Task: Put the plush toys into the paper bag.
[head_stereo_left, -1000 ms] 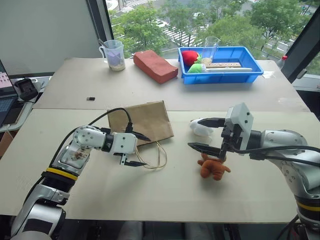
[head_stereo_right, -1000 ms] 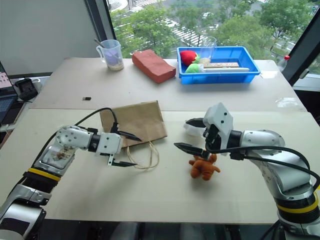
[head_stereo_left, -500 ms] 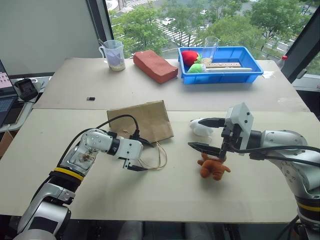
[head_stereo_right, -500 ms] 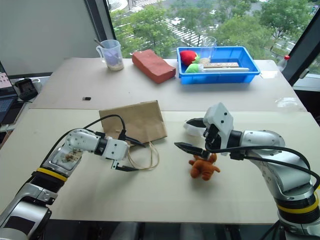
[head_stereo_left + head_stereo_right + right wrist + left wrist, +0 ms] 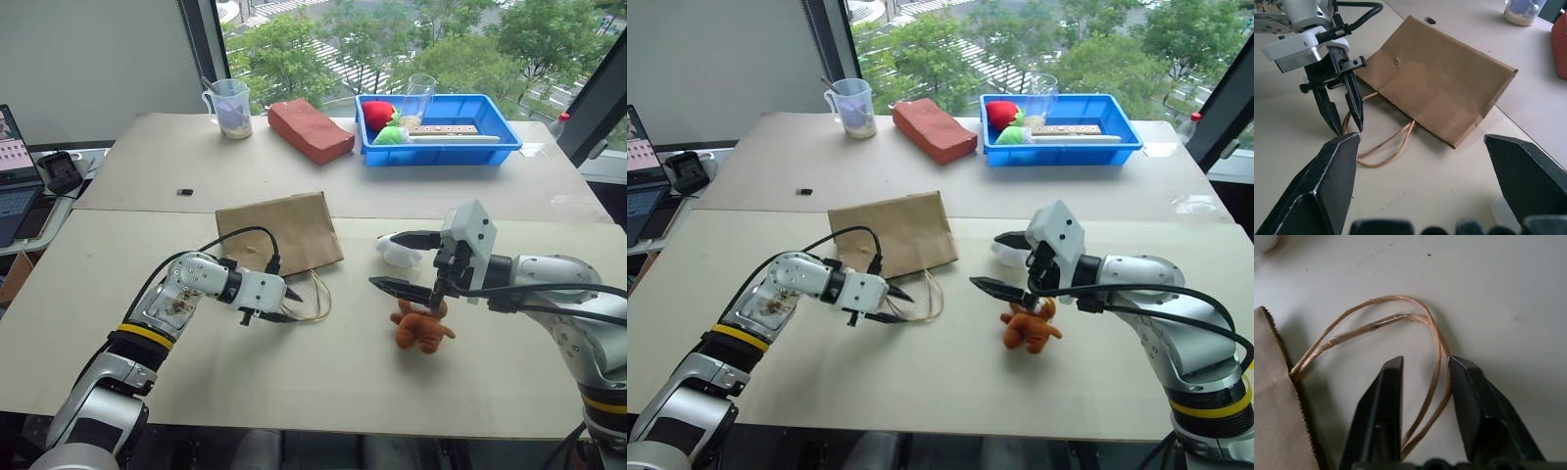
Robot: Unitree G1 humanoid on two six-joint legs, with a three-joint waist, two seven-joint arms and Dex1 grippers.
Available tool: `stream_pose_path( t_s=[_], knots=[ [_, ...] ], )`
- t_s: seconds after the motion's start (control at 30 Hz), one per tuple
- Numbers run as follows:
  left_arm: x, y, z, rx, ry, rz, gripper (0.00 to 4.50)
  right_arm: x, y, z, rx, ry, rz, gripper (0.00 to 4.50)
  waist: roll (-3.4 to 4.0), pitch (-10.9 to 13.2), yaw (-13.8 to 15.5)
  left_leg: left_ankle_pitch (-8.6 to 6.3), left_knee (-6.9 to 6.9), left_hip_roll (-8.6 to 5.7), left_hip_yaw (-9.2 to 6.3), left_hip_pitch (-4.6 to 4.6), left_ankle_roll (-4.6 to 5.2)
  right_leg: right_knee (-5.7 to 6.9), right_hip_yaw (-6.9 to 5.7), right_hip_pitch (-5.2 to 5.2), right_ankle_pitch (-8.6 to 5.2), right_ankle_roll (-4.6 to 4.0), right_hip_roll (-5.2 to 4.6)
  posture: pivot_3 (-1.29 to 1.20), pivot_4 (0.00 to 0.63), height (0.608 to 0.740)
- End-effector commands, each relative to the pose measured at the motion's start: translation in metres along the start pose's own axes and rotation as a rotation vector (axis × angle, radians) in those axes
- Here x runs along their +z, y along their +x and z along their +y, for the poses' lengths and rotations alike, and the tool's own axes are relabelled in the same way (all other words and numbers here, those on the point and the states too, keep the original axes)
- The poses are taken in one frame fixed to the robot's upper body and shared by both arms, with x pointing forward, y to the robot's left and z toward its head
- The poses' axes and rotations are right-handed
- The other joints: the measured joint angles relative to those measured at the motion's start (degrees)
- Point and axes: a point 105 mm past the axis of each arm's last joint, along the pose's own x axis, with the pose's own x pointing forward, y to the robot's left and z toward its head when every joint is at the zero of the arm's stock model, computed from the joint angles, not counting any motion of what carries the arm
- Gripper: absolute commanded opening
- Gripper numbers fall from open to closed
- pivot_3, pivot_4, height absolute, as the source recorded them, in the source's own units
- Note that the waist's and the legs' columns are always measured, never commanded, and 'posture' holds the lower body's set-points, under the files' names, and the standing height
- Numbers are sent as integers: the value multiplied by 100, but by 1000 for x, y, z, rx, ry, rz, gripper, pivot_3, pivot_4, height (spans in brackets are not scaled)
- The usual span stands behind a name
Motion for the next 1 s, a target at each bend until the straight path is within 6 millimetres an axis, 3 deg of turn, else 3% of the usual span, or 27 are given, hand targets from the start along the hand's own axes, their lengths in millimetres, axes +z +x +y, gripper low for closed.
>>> stream_pose_path(
  t_s=[0.03, 0.37, 0.73, 0.9, 1.0],
  knots=[
    [-2, -3, 0, -10, -34, 1, 46, 19, -3, 1, -8, -51, -36, 4500, 0, 0, -3, 0, 0, 0, 0, 0, 0, 0, 0, 0, 0, 0, 0, 0, 150, 740],
    [41, -19, 24, 54, -132, -201, 46, 17, -7, -1, -25, -35, -22, 4500, -1, 1, -3, -1, -1, 0, -2, -7, 2, -3, -2, -5, 0, 1, 0, 0, 150, 740],
    [98, -83, 48, 64, -325, -458, 46, -5, -6, 4, -1, 2, 21, 4500, -2, 1, -37, -2, -2, 0, -3, -6, 4, -4, -2, -5, -2, 3, 0, 0, 150, 740],
    [107, -90, 52, 99, -362, -503, 0, -12, 14, 10, -1, 66, -33, 2932, -2, 1, -57, -2, -3, 1, -3, -3, 4, -4, -2, -4, -2, 3, 1, 0, 150, 740],
    [110, -91, 54, 125, -373, -524, 0, -14, 37, 18, 15, 90, -67, 1915, -2, 1, -106, -2, -3, 1, -3, -3, 3, -2, -2, -5, -2, 3, 2, 0, 150, 740]
  ],
)
